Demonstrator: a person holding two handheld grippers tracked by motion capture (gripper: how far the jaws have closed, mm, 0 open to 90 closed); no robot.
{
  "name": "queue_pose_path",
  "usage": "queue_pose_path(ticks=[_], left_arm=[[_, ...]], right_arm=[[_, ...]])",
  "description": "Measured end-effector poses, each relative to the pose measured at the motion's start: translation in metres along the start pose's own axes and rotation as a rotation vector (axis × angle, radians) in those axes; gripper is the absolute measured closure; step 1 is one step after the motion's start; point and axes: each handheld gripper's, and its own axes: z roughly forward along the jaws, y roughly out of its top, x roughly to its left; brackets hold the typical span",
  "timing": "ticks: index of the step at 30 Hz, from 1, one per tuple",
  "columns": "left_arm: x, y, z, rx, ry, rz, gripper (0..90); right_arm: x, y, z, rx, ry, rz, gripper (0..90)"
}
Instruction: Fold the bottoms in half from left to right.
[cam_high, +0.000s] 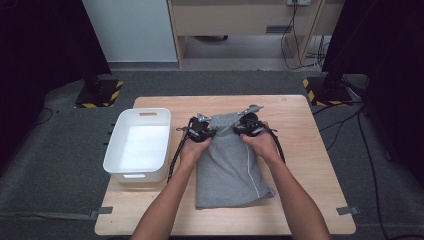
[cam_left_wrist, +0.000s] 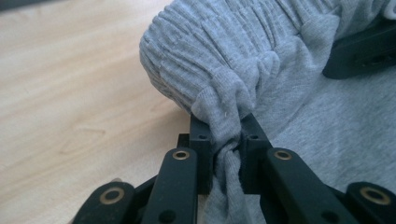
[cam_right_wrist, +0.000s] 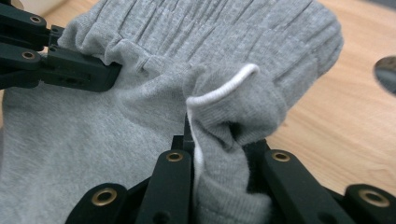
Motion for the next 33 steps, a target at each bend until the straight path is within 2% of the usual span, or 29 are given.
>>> queue_pose_path(ticks=[10, 22, 26, 29, 33], left_arm=[[-0.007, 0.015, -0.015, -0.054, -0.003, 0.029, 79.9], [-0.009, 0.03, -0.017, -0.083, 0.009, 0.041, 80.0], [-0.006, 0.033, -0.022, -0.098, 0.016, 0.044, 80.0], [-0.005, 0.035, -0.023, -0.097, 0.024, 0.059, 80.0], [-0.003, 0.039, -0.024, -0.108, 0.031, 0.052, 80.0]], right_arm=[[0.0, 0.005, -0.027, -0.07, -0.005, -0.011, 78.6], [-0.006, 0.017, -0.035, -0.097, -0.025, -0.013, 78.6], [-0.008, 0.02, -0.037, -0.123, -0.01, 0.004, 78.6], [-0.008, 0.02, -0.036, -0.128, -0.012, -0.004, 78.6], [-0.008, 0.024, -0.036, -0.138, -0.016, -0.004, 78.6]])
